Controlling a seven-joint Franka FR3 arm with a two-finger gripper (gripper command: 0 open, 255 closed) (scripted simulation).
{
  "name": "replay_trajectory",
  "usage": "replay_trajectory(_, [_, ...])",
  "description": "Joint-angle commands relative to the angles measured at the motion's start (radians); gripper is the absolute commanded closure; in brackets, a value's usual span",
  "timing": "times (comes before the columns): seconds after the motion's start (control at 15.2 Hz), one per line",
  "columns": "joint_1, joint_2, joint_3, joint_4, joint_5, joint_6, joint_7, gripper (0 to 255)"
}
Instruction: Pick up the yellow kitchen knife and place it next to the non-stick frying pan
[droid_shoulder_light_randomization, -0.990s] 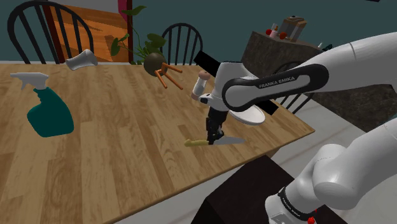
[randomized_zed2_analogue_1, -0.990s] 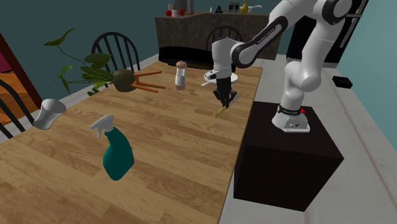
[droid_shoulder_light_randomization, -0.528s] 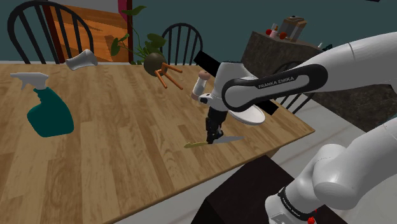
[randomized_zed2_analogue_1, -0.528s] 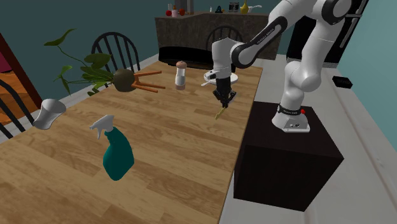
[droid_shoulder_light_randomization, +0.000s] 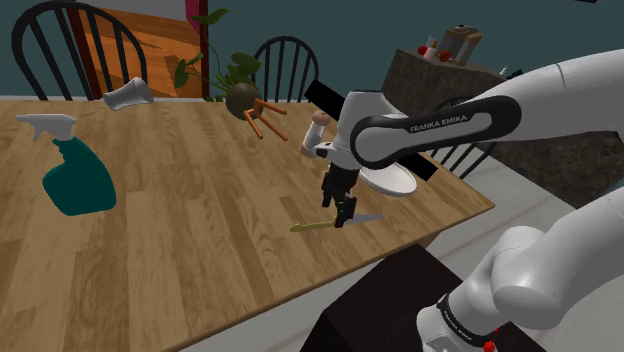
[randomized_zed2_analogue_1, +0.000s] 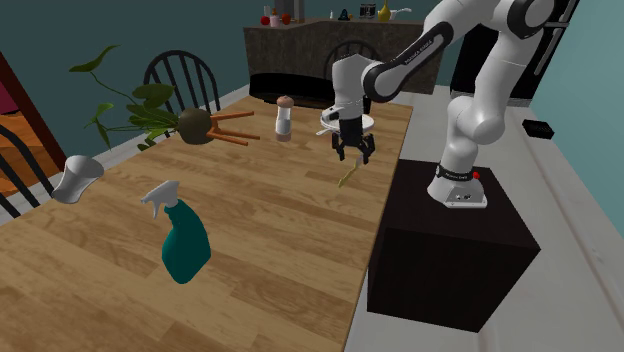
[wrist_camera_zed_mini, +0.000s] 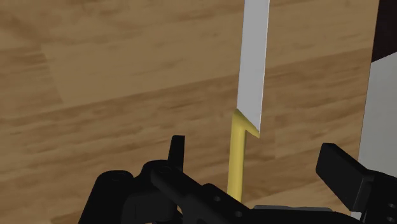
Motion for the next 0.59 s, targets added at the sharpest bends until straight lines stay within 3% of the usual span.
replay_trajectory(0.0, [-0.005, -0.023, -0.007, 0.037, -0.007, -0.062, 0.002, 0])
replay_trajectory(0.53, [-0.007, -0.032, -0.01, 0.056, -0.01, -0.09, 0.003, 0])
